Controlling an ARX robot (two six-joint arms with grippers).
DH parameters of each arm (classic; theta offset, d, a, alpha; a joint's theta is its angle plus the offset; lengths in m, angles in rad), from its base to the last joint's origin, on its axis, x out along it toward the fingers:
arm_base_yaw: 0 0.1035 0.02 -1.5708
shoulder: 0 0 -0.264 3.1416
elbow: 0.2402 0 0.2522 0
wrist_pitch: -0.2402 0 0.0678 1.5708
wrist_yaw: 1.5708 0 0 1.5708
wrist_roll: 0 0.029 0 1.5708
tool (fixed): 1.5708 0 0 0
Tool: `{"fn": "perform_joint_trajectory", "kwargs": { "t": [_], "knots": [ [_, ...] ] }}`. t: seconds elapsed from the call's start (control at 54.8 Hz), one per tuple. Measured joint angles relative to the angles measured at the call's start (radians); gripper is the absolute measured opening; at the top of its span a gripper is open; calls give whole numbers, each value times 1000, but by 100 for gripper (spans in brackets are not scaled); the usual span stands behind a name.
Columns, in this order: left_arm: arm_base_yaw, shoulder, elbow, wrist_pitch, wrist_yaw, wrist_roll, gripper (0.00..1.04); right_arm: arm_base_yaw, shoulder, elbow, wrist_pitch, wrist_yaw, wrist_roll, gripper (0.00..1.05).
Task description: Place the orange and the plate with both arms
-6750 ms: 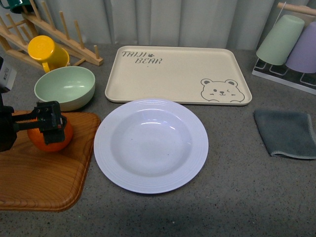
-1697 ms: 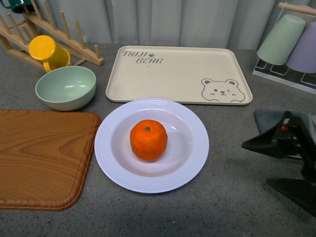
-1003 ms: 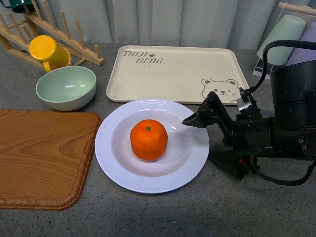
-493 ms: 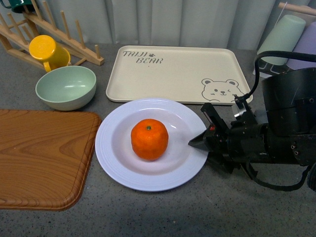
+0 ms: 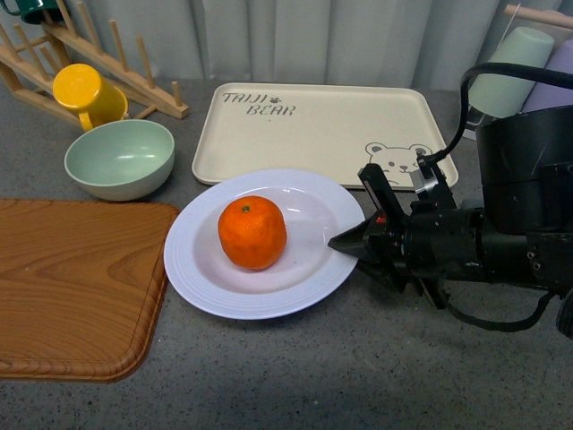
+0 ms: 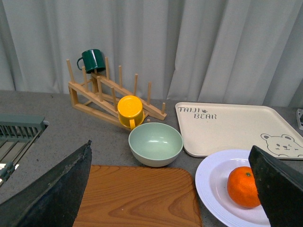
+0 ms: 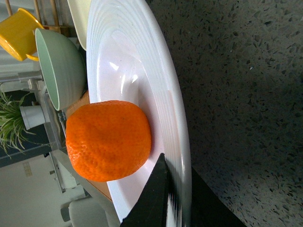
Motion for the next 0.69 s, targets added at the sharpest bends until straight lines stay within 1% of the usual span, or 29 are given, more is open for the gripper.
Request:
{"fn": "perform_joint_trajectory", "kwargs": {
  "t": [0.073, 0.164, 0.237, 0.328, 0.401, 0.456, 0.566, 0.693],
  "knots": [
    [0, 0, 0, 0, 0, 0, 98, 0, 0, -14, 40, -5, 17, 3],
    [0, 0, 0, 0, 0, 0, 98, -5, 0, -52, 145, -1, 58, 3],
    [0, 0, 0, 0, 0, 0, 98, -16, 3, -92, 269, 3, 106, 3],
    [0, 0, 0, 0, 0, 0, 98, -41, 9, -131, 469, 13, 192, 1],
    [0, 0, 0, 0, 0, 0, 98, -52, 19, -141, 586, 12, 259, 1],
    [0, 0, 0, 0, 0, 0, 98, -51, 23, -141, 629, 18, 291, 1],
    [0, 0, 0, 0, 0, 0, 98, -47, 42, -130, 670, 39, 345, 1],
    [0, 0, 0, 0, 0, 0, 98, -37, 77, -87, 671, 88, 393, 1]
  ]
}}
